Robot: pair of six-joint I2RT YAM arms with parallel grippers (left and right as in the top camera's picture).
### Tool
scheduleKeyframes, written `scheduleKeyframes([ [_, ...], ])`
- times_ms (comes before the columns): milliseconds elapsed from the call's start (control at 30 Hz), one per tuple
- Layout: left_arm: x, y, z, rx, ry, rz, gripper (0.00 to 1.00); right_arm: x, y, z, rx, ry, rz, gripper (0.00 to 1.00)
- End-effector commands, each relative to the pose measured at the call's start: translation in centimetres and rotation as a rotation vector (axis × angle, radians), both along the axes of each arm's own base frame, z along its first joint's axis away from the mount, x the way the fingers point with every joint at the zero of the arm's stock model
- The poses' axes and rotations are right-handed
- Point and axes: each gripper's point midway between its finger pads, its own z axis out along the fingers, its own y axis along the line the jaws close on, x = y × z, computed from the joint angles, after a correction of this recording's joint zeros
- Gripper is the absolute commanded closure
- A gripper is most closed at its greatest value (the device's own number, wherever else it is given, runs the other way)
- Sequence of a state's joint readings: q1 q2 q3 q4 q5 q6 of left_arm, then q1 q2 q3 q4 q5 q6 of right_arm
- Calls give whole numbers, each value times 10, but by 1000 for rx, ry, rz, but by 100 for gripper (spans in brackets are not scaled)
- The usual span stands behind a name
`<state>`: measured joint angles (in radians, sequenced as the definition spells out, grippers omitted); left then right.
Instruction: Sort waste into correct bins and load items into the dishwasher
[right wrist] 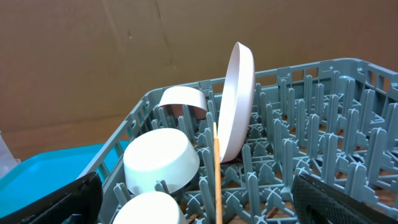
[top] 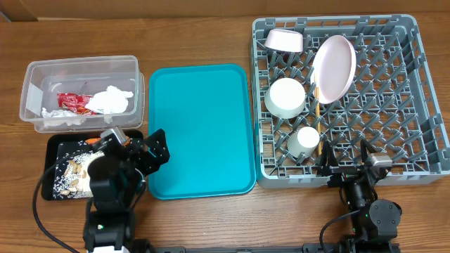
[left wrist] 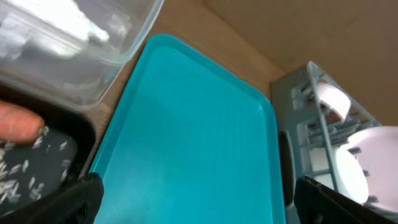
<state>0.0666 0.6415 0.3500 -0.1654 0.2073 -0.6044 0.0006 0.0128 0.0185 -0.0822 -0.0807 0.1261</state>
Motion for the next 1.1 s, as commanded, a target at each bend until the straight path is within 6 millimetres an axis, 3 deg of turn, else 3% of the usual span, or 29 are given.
scheduleKeyframes([
  [0, -2, 0, -12, 4, -44, 5, 0, 0, 1, -2, -18, -7, 5, 0],
  [500, -16, 7, -55, 73, -128, 41, 0, 0, 1, -2, -18, -7, 5, 0],
  [833, -24, 12, -50, 366, -169, -34, 0, 0, 1, -2, -18, -7, 5, 0],
  [1067, -29, 18, -38, 453, -221, -16, 0, 0, 1, -2, -18, -7, 5, 0],
])
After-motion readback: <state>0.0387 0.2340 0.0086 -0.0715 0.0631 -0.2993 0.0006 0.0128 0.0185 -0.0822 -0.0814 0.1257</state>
